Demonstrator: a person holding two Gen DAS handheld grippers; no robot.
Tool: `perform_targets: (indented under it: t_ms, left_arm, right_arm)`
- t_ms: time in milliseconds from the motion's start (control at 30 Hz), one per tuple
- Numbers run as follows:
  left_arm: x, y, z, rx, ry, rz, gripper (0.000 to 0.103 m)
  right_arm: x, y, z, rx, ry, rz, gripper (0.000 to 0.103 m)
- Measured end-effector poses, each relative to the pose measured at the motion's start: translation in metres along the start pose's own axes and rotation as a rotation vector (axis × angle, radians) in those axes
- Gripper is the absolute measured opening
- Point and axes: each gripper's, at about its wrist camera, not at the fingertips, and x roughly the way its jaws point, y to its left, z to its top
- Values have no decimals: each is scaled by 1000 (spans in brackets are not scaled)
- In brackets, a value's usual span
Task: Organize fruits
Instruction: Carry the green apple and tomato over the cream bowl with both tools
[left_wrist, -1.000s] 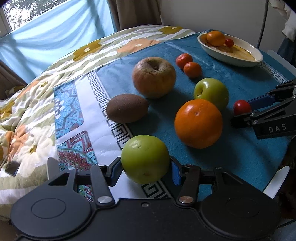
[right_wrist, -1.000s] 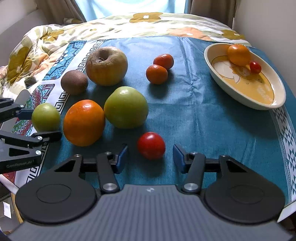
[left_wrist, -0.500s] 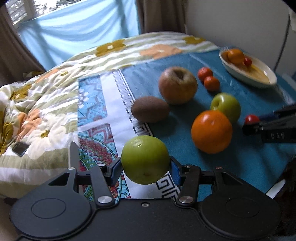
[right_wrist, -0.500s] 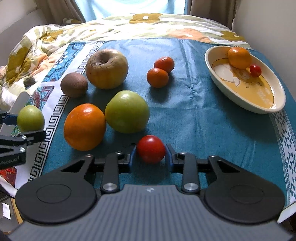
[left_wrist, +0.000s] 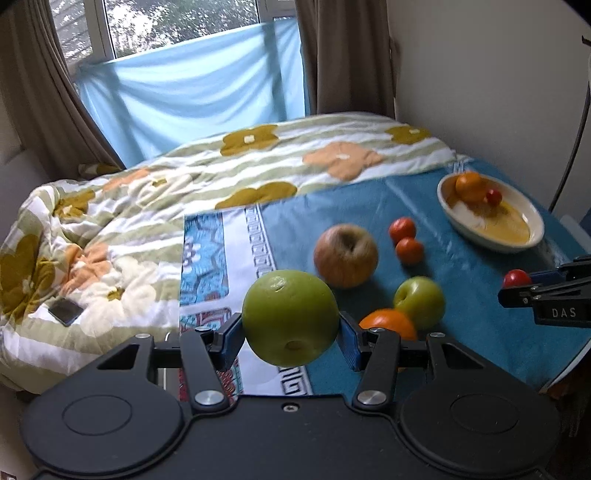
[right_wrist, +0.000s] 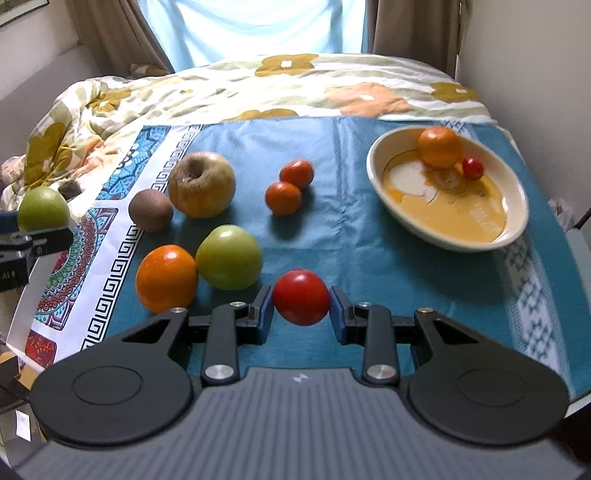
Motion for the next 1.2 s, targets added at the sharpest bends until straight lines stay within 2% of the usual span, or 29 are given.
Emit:
perform_targets:
  t_ms: [333, 567, 800, 1200]
  left_arm:
    - [-23, -68, 26, -66, -20, 41, 57]
    - [-21, -125, 49, -104, -35, 46, 57]
    - [2, -179, 70, -122, -26, 21, 57]
    - [70, -251, 92, -67, 31, -43, 57]
  right_arm:
    - [-35, -73, 22, -57, -42, 57, 47]
    - [-44, -131, 38, -103, -68, 79, 47]
    - [-35, -180, 53, -154, -82, 107, 47]
    - [12, -242, 74, -169, -68, 129, 47]
